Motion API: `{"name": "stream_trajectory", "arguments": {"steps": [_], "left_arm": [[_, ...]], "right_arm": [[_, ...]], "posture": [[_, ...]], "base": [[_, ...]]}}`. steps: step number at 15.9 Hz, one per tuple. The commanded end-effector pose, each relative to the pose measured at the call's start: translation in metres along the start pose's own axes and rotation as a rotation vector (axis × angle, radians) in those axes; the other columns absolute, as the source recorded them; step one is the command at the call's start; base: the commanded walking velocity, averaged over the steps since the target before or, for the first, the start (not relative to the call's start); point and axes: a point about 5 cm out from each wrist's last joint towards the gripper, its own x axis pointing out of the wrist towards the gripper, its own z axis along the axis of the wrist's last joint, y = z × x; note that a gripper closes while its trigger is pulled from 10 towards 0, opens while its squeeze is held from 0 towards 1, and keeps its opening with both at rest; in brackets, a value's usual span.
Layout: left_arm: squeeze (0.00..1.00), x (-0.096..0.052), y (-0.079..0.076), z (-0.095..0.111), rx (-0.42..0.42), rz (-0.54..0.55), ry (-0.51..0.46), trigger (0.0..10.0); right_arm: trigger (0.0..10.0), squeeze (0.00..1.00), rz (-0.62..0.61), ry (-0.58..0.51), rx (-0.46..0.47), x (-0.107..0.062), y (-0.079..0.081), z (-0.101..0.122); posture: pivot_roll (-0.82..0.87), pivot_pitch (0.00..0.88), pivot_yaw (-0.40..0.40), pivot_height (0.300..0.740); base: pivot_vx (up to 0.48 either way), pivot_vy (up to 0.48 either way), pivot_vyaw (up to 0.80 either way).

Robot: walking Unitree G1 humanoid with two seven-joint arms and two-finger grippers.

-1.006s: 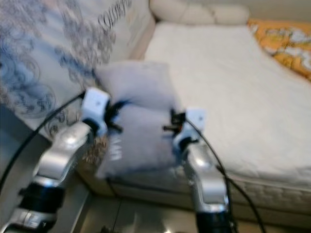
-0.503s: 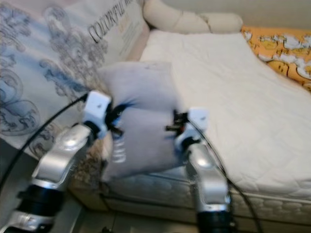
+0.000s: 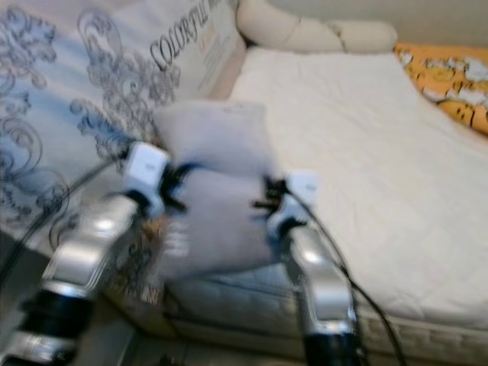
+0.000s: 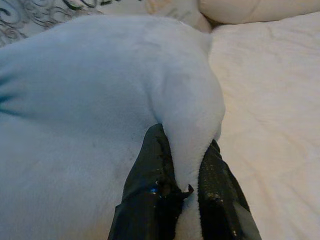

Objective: Clean up the room

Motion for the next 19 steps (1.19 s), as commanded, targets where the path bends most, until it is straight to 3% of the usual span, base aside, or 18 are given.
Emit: {"name": "stream_trajectory", "arguments": {"steps": [1,5,19], "left_arm": [[0.00,0.0017,0.0024,0.0116,0.014,0.020,-0.046,10.0],[0.00,0.0036,-0.0007,0.0129,0.016,0.002,-0.051,10.0],[0.00,0.0026,-0.0015,0.0122,0.031,-0.014,-0.048,10.0]], "right_arm": [[10.0,0.00,-0.055,-0.018,-0.011,-0.0029,-0.0143,0.0057],[10.0,0.00,-0.065,0.002,0.005,-0.0031,-0.0153,0.0030],[10.0,0.00,-0.052,0.005,-0.024,-0.0030,-0.0134,0.0017]], "posture": [[-0.11,0.000,0.035,0.740],[-0.11,0.000,0.040,0.740],[-0.10,0.000,0.037,0.740]], "base": [[0.274,0.000,0.00],[0.273,0.000,-0.58],[0.274,0.000,0.00]]}}
